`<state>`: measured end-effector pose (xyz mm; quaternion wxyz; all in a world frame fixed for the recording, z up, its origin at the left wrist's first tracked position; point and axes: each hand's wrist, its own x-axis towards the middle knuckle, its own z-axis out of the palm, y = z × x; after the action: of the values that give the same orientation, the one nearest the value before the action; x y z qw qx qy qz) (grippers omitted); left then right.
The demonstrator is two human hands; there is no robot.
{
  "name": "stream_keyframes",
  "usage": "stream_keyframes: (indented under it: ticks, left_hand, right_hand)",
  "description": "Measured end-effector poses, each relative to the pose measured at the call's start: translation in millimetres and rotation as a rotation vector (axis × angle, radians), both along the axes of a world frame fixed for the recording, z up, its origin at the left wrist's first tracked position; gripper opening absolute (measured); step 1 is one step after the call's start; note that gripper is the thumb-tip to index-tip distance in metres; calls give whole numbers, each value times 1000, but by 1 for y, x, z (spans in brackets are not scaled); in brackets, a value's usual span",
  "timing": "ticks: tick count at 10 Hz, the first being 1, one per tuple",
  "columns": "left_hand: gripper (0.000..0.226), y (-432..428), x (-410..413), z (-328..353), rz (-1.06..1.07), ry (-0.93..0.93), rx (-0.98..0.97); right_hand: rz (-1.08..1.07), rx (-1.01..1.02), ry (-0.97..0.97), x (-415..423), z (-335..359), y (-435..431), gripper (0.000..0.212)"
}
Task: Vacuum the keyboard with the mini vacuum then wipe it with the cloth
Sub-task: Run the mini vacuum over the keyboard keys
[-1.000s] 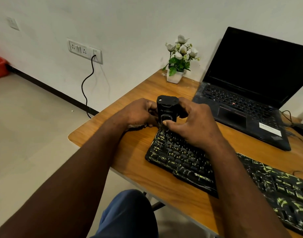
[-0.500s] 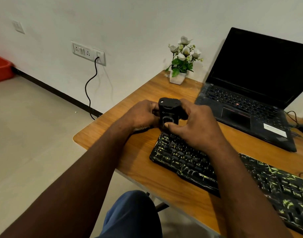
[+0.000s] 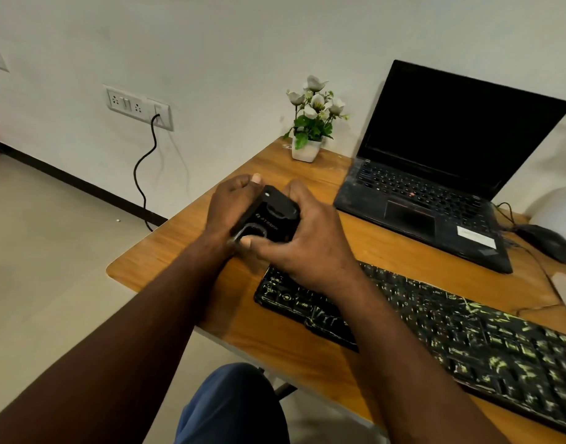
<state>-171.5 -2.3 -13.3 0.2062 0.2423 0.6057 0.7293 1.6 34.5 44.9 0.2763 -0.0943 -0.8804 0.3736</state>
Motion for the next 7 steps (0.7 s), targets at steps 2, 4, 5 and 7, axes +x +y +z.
stream_keyframes:
  ticks: [2,4,5,7]
  left_hand:
    - [30,6,-7,-6,18,-39,-55]
    - [32,9,-12,-8,33,-14,-112]
    - [31,9,-13,-9,37,47,-149]
    - [28,1,4,2,9,67,-151]
  right_hand:
    - [-116,58,-20,-1,1,12,49]
    - [17,6,-59,2,-3,8,51]
    - [106,-4,-99,2,0,6,51]
    - [-211,71,8,-3,-5,22,48]
